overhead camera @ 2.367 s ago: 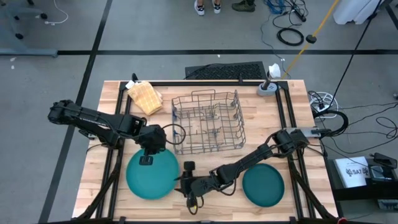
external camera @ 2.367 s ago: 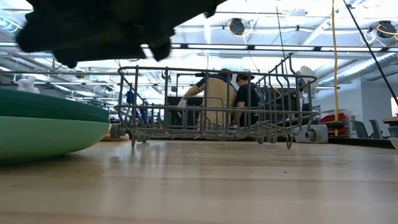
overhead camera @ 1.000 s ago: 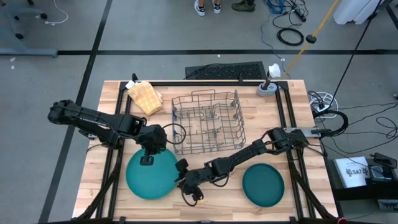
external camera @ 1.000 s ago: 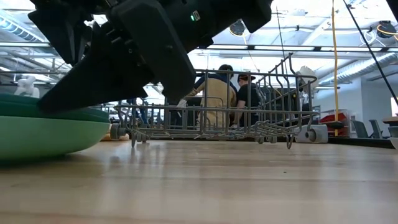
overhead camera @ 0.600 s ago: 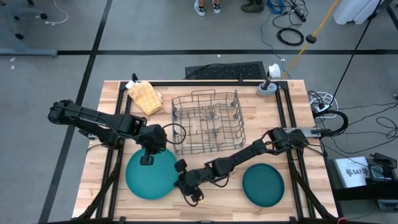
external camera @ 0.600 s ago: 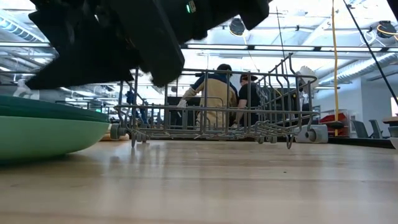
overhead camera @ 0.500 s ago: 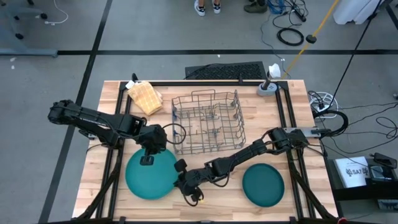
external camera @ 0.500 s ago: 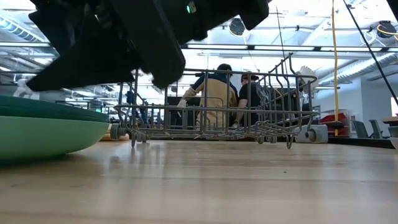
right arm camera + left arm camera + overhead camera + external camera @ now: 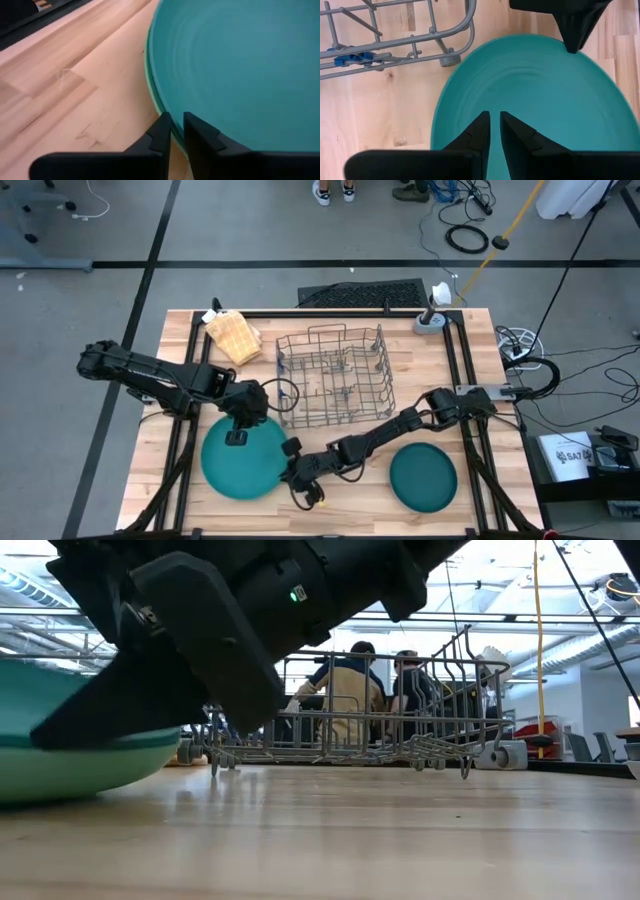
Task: Sort dishes
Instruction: Put the blue plate into the dishwasher rack
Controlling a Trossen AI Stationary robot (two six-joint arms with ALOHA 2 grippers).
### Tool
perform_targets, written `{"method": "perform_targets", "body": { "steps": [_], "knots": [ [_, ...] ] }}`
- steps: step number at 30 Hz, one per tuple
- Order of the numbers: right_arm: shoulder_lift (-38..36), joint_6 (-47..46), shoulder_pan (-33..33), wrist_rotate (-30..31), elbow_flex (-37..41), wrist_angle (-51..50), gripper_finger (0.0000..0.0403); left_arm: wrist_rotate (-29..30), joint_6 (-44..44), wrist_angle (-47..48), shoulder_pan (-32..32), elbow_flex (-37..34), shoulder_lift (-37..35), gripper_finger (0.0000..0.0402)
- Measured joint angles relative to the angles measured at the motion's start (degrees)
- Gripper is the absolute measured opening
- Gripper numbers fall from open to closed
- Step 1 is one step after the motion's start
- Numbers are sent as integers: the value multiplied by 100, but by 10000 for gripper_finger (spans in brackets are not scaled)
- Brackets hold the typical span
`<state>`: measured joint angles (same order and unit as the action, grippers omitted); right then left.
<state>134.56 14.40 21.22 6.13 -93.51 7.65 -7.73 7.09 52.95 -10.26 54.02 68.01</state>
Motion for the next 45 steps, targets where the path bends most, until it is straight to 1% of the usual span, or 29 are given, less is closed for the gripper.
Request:
{"method": "perform_targets", "body": {
  "steps": [10,15,18,20,23,26,30,34,35,37,39,42,45],
  "knots": [
    [-117,-622,317,38,12,-295,34,2,-1,8,0,0,2,52],
    [-482,-916,498,499,13,-898,34,0,-2,11,0,0,2,52],
    [-660,-1004,595,603,20,-1288,34,2,-2,9,0,0,2,52],
    [-799,-1033,652,716,24,-1422,34,2,-3,9,0,0,2,52],
    [-955,-852,715,991,21,-1294,34,2,-4,7,0,0,2,52],
    [-988,-602,702,1033,18,-1244,44,2,-7,6,0,0,2,52],
    [-947,-638,541,911,17,-1419,85,2,-3,4,-2,0,2,52],
    [-929,-294,474,841,18,-1423,135,2,7,7,-2,0,2,52],
    [-929,-232,472,761,16,-1408,146,2,7,4,-2,0,2,52],
    [-929,-150,450,330,15,-1423,163,3,7,6,-2,0,2,52],
    [-895,-130,428,4,13,-1407,171,2,7,5,-2,0,2,52],
    [-832,-49,417,-26,17,-1527,169,2,9,4,-1,0,2,52],
    [-807,18,378,-33,19,-1470,157,2,4,0,-1,0,2,52]
  ]
}}
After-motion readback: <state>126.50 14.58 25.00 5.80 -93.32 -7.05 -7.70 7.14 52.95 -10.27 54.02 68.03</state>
